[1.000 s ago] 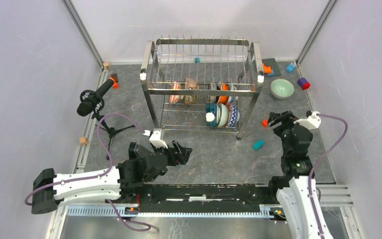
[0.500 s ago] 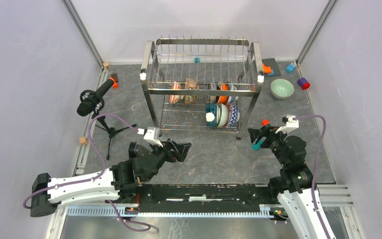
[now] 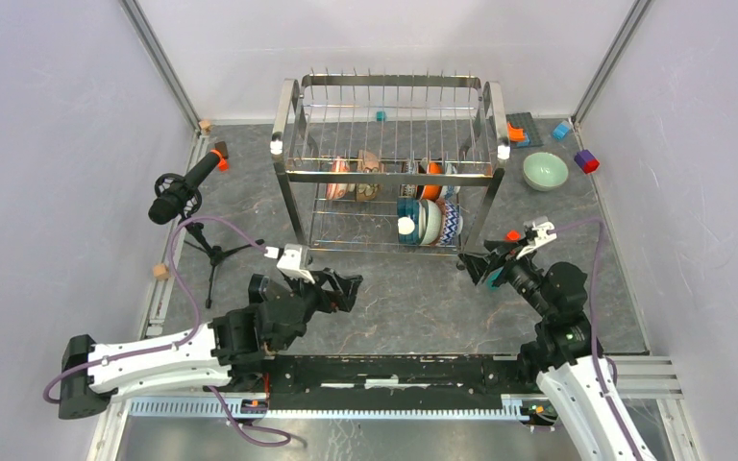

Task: Unload the bowls from the dish rack
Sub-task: Adjust the dish rack at the center of the board.

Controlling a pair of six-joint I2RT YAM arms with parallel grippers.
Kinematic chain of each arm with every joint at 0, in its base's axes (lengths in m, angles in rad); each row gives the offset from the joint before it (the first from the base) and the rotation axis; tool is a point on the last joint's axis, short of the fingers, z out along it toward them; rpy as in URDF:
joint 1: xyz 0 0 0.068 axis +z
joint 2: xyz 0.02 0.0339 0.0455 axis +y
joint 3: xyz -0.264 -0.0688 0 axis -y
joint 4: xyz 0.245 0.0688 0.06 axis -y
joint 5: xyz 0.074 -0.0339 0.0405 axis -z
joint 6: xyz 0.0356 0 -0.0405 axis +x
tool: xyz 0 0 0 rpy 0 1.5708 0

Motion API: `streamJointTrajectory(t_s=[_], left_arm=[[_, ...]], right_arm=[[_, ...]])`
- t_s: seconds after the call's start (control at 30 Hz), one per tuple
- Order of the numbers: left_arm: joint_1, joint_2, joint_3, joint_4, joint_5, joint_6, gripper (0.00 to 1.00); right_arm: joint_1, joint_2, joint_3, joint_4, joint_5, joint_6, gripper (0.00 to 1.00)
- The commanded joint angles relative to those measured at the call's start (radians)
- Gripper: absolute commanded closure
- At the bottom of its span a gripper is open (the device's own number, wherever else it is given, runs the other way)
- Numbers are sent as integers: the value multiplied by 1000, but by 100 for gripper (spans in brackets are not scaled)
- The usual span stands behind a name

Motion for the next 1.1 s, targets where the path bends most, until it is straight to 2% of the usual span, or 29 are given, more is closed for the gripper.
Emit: streamJointTrajectory(t_s=[0.0, 0.13, 0.23, 0.33, 0.67, 0.83, 1.07], left_arm=[[-3, -44, 132, -226, -103, 33, 7], [-4, -106, 213, -389, -129, 33, 7], [-2, -160, 244, -443, -144, 44, 6], [-3, -212, 273, -480, -148, 67, 0], [-2, -316, 368, -706, -306, 81, 0], [-3, -384, 371, -716, -334, 84, 0], [-2, -383, 394, -719, -359, 130, 0]], right_arm=[[5, 30, -8, 145, 21, 4, 21], [5, 48, -15, 198, 91, 22, 21], [6, 68, -14, 231, 113, 35, 22], [5, 91, -16, 264, 118, 54, 22], [6, 121, 5, 279, 124, 59, 22], [6, 135, 15, 281, 116, 65, 22], [5, 126, 14, 282, 105, 70, 21]])
